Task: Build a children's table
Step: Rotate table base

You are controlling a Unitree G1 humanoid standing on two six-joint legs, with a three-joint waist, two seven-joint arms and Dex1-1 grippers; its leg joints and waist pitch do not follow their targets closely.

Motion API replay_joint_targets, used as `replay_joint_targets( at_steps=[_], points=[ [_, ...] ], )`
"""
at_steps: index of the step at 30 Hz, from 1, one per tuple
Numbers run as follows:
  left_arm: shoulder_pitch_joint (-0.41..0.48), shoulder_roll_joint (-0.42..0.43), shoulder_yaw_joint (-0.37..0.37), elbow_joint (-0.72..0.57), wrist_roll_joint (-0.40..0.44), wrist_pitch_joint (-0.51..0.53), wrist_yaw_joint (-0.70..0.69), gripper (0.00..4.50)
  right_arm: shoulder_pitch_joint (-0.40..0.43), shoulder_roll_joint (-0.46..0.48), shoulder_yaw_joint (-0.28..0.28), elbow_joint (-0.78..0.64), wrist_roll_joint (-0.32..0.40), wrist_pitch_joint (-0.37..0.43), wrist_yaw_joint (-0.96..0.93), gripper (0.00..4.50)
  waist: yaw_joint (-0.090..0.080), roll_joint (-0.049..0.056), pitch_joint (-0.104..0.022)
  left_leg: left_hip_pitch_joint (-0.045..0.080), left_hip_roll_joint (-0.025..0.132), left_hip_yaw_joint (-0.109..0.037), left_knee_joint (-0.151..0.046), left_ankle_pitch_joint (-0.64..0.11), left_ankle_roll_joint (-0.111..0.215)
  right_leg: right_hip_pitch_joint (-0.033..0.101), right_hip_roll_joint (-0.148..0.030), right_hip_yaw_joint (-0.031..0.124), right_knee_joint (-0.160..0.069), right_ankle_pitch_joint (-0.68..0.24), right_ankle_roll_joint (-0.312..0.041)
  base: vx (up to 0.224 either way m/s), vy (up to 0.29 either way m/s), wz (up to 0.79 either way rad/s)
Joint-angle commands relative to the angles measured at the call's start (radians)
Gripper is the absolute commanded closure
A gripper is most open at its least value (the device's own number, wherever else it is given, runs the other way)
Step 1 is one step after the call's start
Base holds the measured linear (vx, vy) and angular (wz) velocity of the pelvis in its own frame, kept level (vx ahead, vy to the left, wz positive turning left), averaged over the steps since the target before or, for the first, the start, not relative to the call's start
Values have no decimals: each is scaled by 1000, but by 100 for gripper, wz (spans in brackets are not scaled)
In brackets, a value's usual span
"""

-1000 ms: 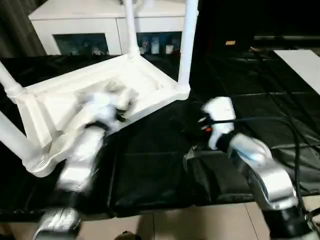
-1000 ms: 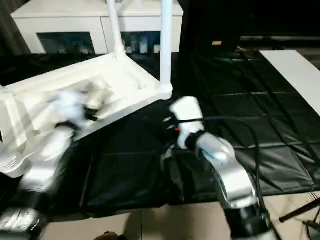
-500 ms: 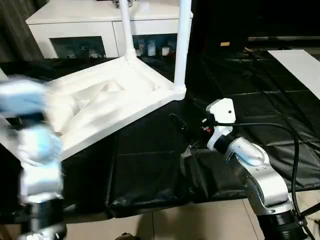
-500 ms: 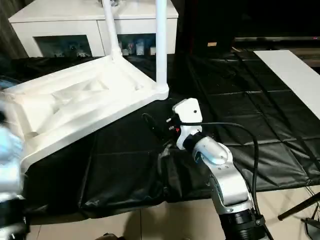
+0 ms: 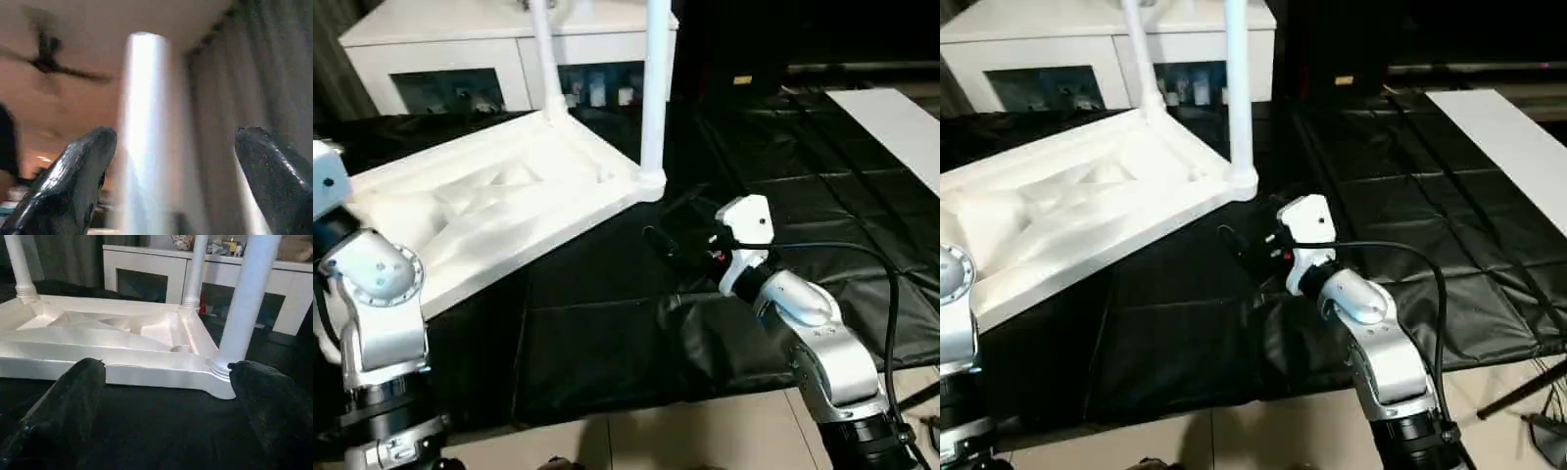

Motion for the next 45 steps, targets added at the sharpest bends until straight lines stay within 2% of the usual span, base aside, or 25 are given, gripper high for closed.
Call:
replay_joint_targets(
  at_steps=[1, 2, 4, 5, 6, 9, 10, 11, 17, 20, 22, 24, 25, 26, 27, 31, 33, 35, 37, 38, 39, 41, 42, 44, 45],
  points=[
    [2, 49, -61, -45, 18, -118, -49, 8, 7, -3, -4, 5, -3, -10, 9, 0, 10, -14, -71, 24, 52, -31, -63, -207, 81, 41, -58, 46, -71, -105, -184, 0, 0, 0],
    [4, 58, -95, -61, 19, -160, -84, 8, 8, -3, -4, 8, -3, -11, 11, 0, 17, -9, -70, 30, 58, -34, -69, -241, 66, 36, -59, 47, -77, -165, -171, 0, 0, 0],
    [6, 39, -113, -87, 41, -147, -64, 8, 7, -3, 1, 12, -4, -12, 19, 0, 22, -2, -67, 37, 65, -36, -74, -280, 39, 28, -55, 48, -77, -183, -162, 0, 0, 0],
    [7, 32, -111, -91, 45, -129, -51, 8, 7, -3, 3, 13, -5, -12, 21, 0, 26, -5, -61, 45, 67, -35, -80, -357, 0, 21, -53, 51, -79, -210, -150, 0, 0, 0],
    [5, 27, -102, -88, 48, -106, -34, 8, 3, -3, 5, 15, -7, -14, 23, 0, 25, -9, -59, 43, 61, -36, -81, -391, -18, 23, -55, 52, -80, -245, -139, 0, 0, 0],
    [7, 31, -71, -66, 28, -51, 4, 8, 0, -5, 8, 19, -9, -15, 27, 0, 21, -20, -59, 37, 54, -40, -81, -405, -28, 26, -58, 54, -84, -302, -113, 0, 0, 0],
    [9, 31, -61, -58, 14, -42, 5, 8, 0, -6, 9, 19, -9, -14, 28, 0, 19, -16, -58, 38, 52, -41, -81, -413, -31, 23, -59, 55, -87, -335, -104, 0, 0, 0],
    [10, 31, -36, -45, -4, -25, 9, 8, 1, -8, 11, 19, -8, -12, 32, 0, 16, -22, -57, 37, 50, -41, -80, -425, -32, 21, -58, 55, -92, -365, -91, 0, 0, 0],
    [25, 43, 20, -18, -71, 17, -34, 8, 5, -10, 19, 21, -5, -9, 51, 0, 12, -28, -61, 36, 51, -46, -81, -427, -31, 16, -56, 55, -94, -372, -78, 0, 0, 0],
    [38, 70, 12, 42, -181, 26, -151, 8, 2, -8, 23, 24, -5, -9, 53, 0, 15, -30, -61, 38, 49, -45, -82, -440, -37, 11, -55, 58, -92, -355, -88, 0, 0, 0],
    [53, 80, -7, 90, -333, 8, -313, 8, 7, -5, 32, 21, -4, -7, 56, 0, 18, -29, -63, 40, 49, -45, -83, -438, -41, 10, -56, 60, -89, -339, -93, 0, 0, 0],
    [80, 93, -23, 118, -403, -4, -418, 8, 12, -3, 40, 18, -5, -5, 58, 0, 24, -28, -62, 41, 51, -42, -86, -447, -50, 6, -55, 64, -87, -321, -104, 0, 0, 0],
    [112, 86, -31, 120, -536, -11, -559, 8, 15, -1, 45, 16, -3, -2, 63, 0, 27, -22, -64, 40, 53, -43, -87, -445, -55, 9, -54, 64, -83, -289, -108, 0, 0, 0],
    [123, 83, -30, 122, -574, -18, -593, 8, 16, -1, 47, 15, -2, 0, 67, 0, 31, -24, -63, 41, 53, -44, -89, -443, -57, 10, -59, 65, -84, -288, -113, 0, 0, 0],
    [172, 69, 1, 138, -707, -47, -679, 8, 26, -6, 60, 9, 6, 7, 94, 0, 33, -27, -59, 45, 51, -35, -90, -477, -61, 0, -55, 69, -89, -309, -122, 0, 0, 0],
    [199, 70, 33, 186, -771, -72, -739, 8, 37, -18, 81, -1, 20, 24, 134, 0, 46, -19, -61, 42, 54, -38, -94, -463, -61, 10, -55, 70, -86, -296, -104, 0, 0, 0],
    [228, 74, 36, 223, -922, -50, -961, 8, 60, -48, 120, -22, 31, 40, 194, 0, 52, -22, -58, 48, 57, -38, -96, -486, -70, 7, -58, 71, -92, -331, -95, 0, 0, 0],
    [240, 78, 35, 231, -974, -8, -1054, 8, 69, -59, 132, -29, 34, 43, 213, 0, 55, -25, -58, 48, 58, -38, -99, -497, -78, 7, -60, 73, -91, -338, -99, 0, 0, 0],
    [280, 126, 14, 265, -1082, 60, -1299, 8, 81, -74, 148, -40, 42, 53, 247, 0, 56, -26, -55, 50, 56, -38, -100, -516, -80, 4, -62, 75, -93, -365, -100, 0, 0, 0],
    [286, 141, 8, 270, -1098, 64, -1339, 8, 80, -75, 149, -38, 40, 52, 251, 0, 56, -24, -54, 49, 56, -39, -101, -523, -81, 2, -63, 76, -93, -383, -98, 0, 0, 0],
    [288, 157, -2, 277, -1119, 92, -1378, 8, 77, -76, 148, -34, 38, 51, 255, 0, 56, -22, -50, 61, 58, -39, -102, -576, -95, -8, -61, 76, -100, -445, -86, 0, 0, 0],
    [294, 186, -29, 274, -1140, 141, -1447, 8, 72, -76, 146, -26, 38, 52, 260, 0, 57, -21, -46, 69, 58, -39, -102, -615, -104, -17, -60, 78, -105, -476, -85, 0, 0, 0],
    [303, 231, -89, 263, -1153, 220, -1548, 8, 66, -85, 148, -8, 28, 46, 273, 0, 59, -20, -44, 69, 59, -44, -106, -639, -111, -15, -62, 78, -105, -508, -77, 0, 0, 0],
    [303, 233, -91, 262, -1153, 223, -1552, 8, 65, -86, 148, -7, 28, 46, 273, 0, 58, -20, -42, 68, 61, -46, -110, -655, -118, -15, -60, 77, -105, -518, -72, 0, 0, 0],
    [296, 271, -153, 261, -1147, 261, -1645, 8, 59, -98, 147, 20, 22, 30, 290, 0, 58, -24, -41, 69, 61, -46, -111, -670, -123, -14, -62, 77, -108, -532, -68, 0, 0, 0]
  ],
)
